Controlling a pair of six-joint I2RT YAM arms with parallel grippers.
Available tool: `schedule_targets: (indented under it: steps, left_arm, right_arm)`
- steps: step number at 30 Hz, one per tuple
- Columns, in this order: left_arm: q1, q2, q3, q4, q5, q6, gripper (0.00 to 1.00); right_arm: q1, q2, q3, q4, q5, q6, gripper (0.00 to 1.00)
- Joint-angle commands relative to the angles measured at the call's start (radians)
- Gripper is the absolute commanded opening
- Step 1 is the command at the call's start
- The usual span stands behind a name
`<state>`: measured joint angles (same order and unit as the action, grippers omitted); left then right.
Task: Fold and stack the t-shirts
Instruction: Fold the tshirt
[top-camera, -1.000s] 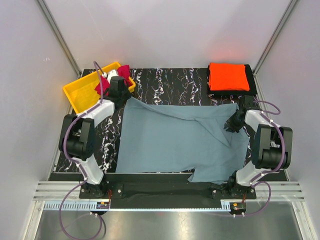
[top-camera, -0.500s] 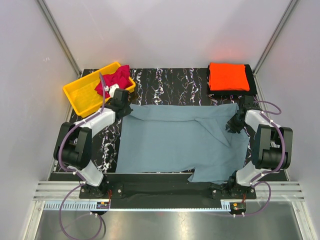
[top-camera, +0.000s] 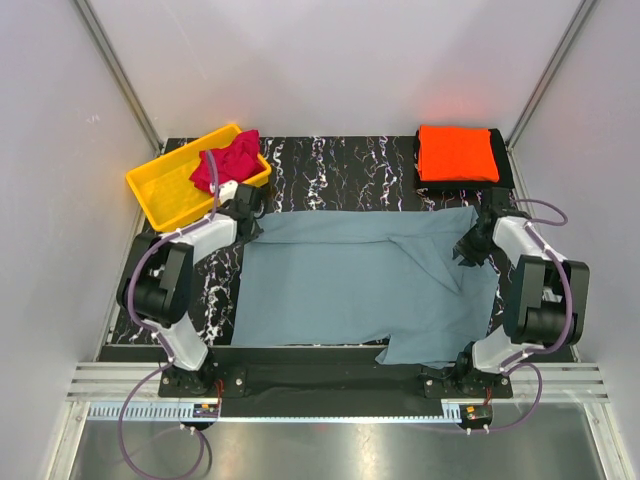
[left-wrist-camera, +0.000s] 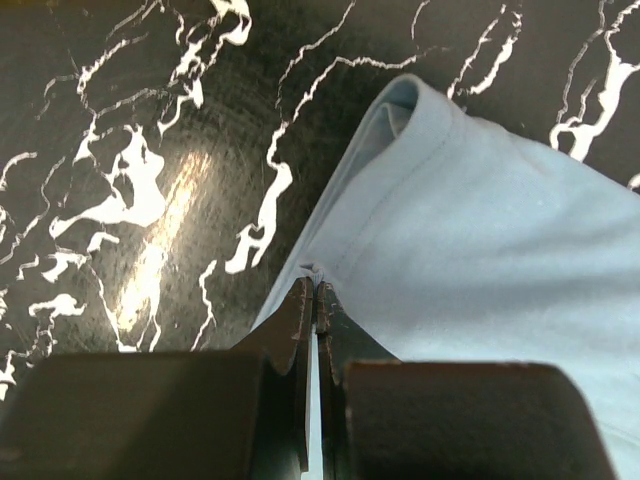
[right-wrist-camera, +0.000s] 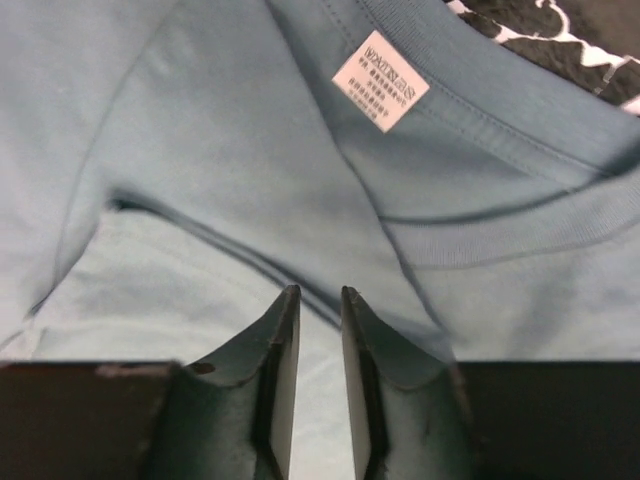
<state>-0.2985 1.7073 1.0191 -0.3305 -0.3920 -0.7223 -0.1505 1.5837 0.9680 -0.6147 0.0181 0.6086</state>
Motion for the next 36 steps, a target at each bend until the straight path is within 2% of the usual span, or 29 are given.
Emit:
schedule_targets:
  steps: [1, 7, 12, 18, 22, 25, 28, 29, 30, 32, 36]
  left_arm:
    - [-0.002, 0.026, 0.075, 0.005, -0.082, 0.034, 0.0]
    - [-0.002, 0.055, 0.121, 0.004, -0.094, 0.058, 0.0]
    - [-0.001, 0.087, 0.147, 0.004, -0.082, 0.069, 0.0]
    - [-0.001, 0.12, 0.154, 0.001, -0.047, 0.081, 0.0]
    - [-0.001, 0.133, 0.142, -0.001, -0.045, 0.077, 0.0]
    - [-0.001, 0.14, 0.136, -0.004, -0.051, 0.077, 0.0]
    - [0.001, 0.137, 0.13, -0.016, -0.057, 0.073, 0.0]
    - [-0.001, 0.134, 0.131, -0.022, -0.057, 0.07, 0.05]
    - [0.001, 0.127, 0.133, -0.033, -0.056, 0.075, 0.11]
    - [0.004, 0.1, 0.148, -0.044, -0.045, 0.095, 0.28]
    - [0.018, 0.037, 0.177, -0.056, -0.028, 0.167, 0.38]
  right_arm:
    - [0.003, -0.097, 0.078, -0.12, 0.005, 0.026, 0.31]
    - [0.003, -0.186, 0.02, -0.178, -0.092, 0.158, 0.38]
    - [0.003, -0.189, -0.026, -0.151, -0.093, 0.108, 0.42]
    - [0.003, -0.116, -0.055, -0.138, -0.03, 0.059, 0.42]
    - [0.003, -0.059, -0.092, -0.123, -0.053, 0.1, 0.37]
    - [0.0, -0.051, -0.115, -0.117, -0.015, 0.111, 0.35]
    - [-0.012, -0.071, -0.121, -0.118, 0.066, 0.106, 0.15]
    - [-0.018, -0.08, -0.121, -0.118, 0.075, 0.105, 0.0]
    - [-0.023, -0.09, -0.123, -0.126, 0.089, 0.103, 0.0]
    - [-0.027, -0.125, -0.121, -0.129, 0.097, 0.099, 0.0]
    - [-0.027, -0.16, -0.123, -0.138, 0.124, 0.088, 0.0]
